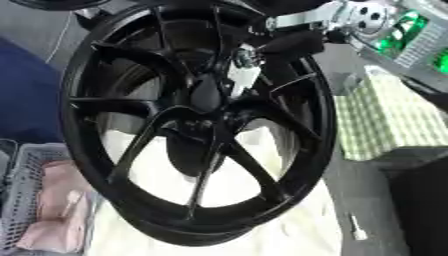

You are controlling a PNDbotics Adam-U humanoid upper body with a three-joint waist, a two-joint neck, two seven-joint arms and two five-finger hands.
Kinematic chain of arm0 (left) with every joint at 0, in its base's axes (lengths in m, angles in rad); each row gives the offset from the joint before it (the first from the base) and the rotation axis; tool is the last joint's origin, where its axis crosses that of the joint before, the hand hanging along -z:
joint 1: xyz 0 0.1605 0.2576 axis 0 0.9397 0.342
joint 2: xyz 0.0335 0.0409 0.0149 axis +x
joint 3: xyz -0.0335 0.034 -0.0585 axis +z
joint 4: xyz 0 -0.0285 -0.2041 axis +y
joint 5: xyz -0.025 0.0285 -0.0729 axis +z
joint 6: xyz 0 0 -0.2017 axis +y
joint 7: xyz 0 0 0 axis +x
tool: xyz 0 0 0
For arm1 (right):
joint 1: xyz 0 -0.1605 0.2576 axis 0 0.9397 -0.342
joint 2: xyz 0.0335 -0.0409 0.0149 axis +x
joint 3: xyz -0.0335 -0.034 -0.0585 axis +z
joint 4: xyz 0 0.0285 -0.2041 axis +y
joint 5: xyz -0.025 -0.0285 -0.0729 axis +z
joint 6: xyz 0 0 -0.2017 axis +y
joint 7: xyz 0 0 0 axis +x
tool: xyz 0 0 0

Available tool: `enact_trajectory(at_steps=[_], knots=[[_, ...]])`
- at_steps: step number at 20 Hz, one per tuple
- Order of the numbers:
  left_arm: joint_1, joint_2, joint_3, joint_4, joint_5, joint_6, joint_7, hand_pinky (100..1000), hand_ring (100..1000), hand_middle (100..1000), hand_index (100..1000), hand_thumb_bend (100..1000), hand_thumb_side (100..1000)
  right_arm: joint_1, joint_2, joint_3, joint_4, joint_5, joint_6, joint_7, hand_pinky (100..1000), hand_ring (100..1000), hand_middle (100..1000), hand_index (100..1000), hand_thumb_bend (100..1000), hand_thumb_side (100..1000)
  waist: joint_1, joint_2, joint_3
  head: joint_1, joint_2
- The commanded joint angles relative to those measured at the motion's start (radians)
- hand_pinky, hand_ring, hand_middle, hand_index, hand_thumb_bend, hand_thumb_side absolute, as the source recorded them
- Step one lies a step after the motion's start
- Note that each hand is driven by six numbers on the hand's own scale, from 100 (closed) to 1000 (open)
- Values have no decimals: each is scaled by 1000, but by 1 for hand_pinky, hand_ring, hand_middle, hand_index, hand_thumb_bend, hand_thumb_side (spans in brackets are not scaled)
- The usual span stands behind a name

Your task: Pull the pin out of the wheel hub.

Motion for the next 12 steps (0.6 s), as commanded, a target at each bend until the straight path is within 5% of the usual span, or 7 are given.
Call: enact_trajectory(at_steps=[1, 12], knots=[[-12, 12, 2, -15, 1, -3, -5, 717, 645, 618, 791, 100, 657, -4, -34, -24, -1, 8, 92, 90, 949, 1000, 916, 1000, 100, 859, 6, -12, -1, 1, 6], [-10, 7, 1, -15, 2, -1, -8, 718, 645, 619, 792, 100, 657, 14, -36, -36, -1, 14, 108, 84, 949, 1000, 906, 1000, 100, 868, 7, -8, -1, -5, 6]])
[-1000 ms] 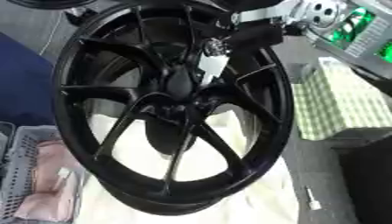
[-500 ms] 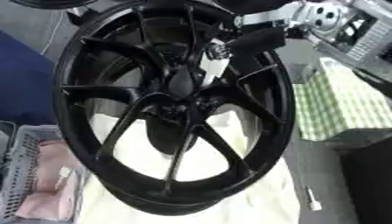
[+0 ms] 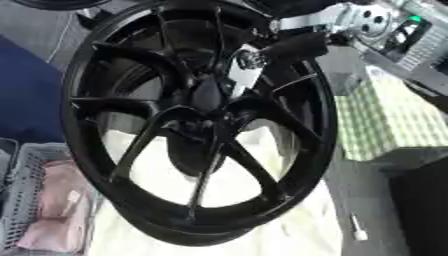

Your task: Pull the pin out of the wheel hub.

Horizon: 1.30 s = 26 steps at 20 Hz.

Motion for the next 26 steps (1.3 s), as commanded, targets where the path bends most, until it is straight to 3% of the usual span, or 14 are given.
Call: enact_trajectory(at_steps=[1, 26], knots=[[-10, 7, 1, -15, 1, 0, -5, 718, 645, 619, 792, 100, 657, -6, -35, -24, -1, 4, 104, 88, 948, 1000, 904, 1000, 100, 869, 8, -11, 0, -5, 6], [-15, 2, -1, -15, -1, 3, -15, 719, 644, 616, 789, 100, 657, 13, -23, -17, -1, -1, 126, 74, 948, 1000, 876, 1000, 100, 835, 1, 12, 11, -10, 6]])
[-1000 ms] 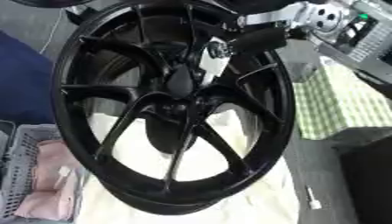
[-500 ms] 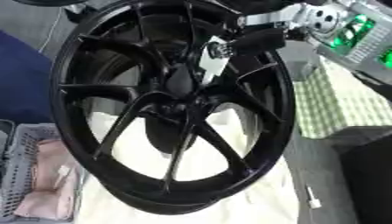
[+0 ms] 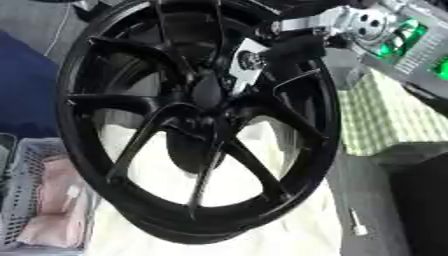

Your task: Pull the pin out of the wheel hub.

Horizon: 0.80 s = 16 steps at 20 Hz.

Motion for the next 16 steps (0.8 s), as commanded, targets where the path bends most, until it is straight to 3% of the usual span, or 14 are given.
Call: enact_trajectory(at_steps=[1, 8, 16], knots=[[-14, 10, 0, -15, -1, -2, -4, 719, 644, 616, 789, 100, 657, -4, -23, -12, -1, -2, 103, 97, 948, 1000, 875, 1000, 100, 836, 6, -14, 2, -3, 6], [-16, 10, 0, -15, -1, -3, -5, 720, 643, 617, 789, 100, 656, 0, -20, -9, -1, -6, 106, 96, 944, 1000, 826, 983, 100, 836, 5, -11, 9, -2, 6], [-18, 9, 0, -15, 0, -3, -7, 721, 644, 618, 789, 100, 656, 4, -16, -6, -1, -13, 103, 89, 933, 984, 764, 940, 100, 736, 5, -10, 13, 0, 6]])
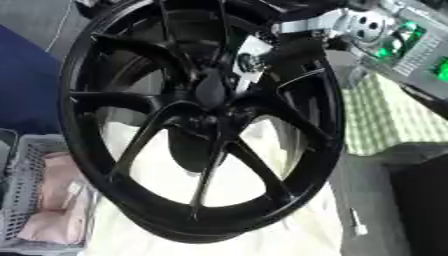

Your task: Pull the pin out of the wheel hub.

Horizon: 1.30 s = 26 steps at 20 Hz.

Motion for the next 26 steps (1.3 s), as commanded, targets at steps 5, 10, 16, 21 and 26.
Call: enact_trajectory(at_steps=[5, 10, 16, 21, 26], knots=[[-10, 8, 2, -15, 0, 0, -6, 721, 643, 617, 789, 100, 656, -4, -14, -5, -1, -16, 94, 96, 924, 956, 735, 919, 100, 663, 5, -14, 1, 1, 6], [-9, 7, 2, -15, 1, 0, -9, 721, 644, 617, 789, 100, 657, -6, -11, -6, -1, -12, 88, 91, 893, 895, 671, 857, 100, 611, 5, -15, -1, 2, 6], [-9, 7, 2, -15, 1, 2, -13, 722, 644, 618, 789, 100, 657, -6, -8, -8, -1, -10, 92, 69, 870, 851, 623, 813, 100, 511, 5, -14, -3, 0, 6], [-10, 5, 1, -15, 5, 3, -15, 722, 644, 618, 788, 100, 658, -2, -7, -7, -1, -4, 102, 44, 850, 815, 597, 789, 100, 395, 5, -12, -2, -1, 6], [-8, 4, 2, -15, 7, 4, -15, 722, 645, 617, 788, 100, 659, 0, -5, -7, -1, -4, 107, 31, 832, 782, 585, 774, 100, 353, 4, -10, -2, -3, 6]])
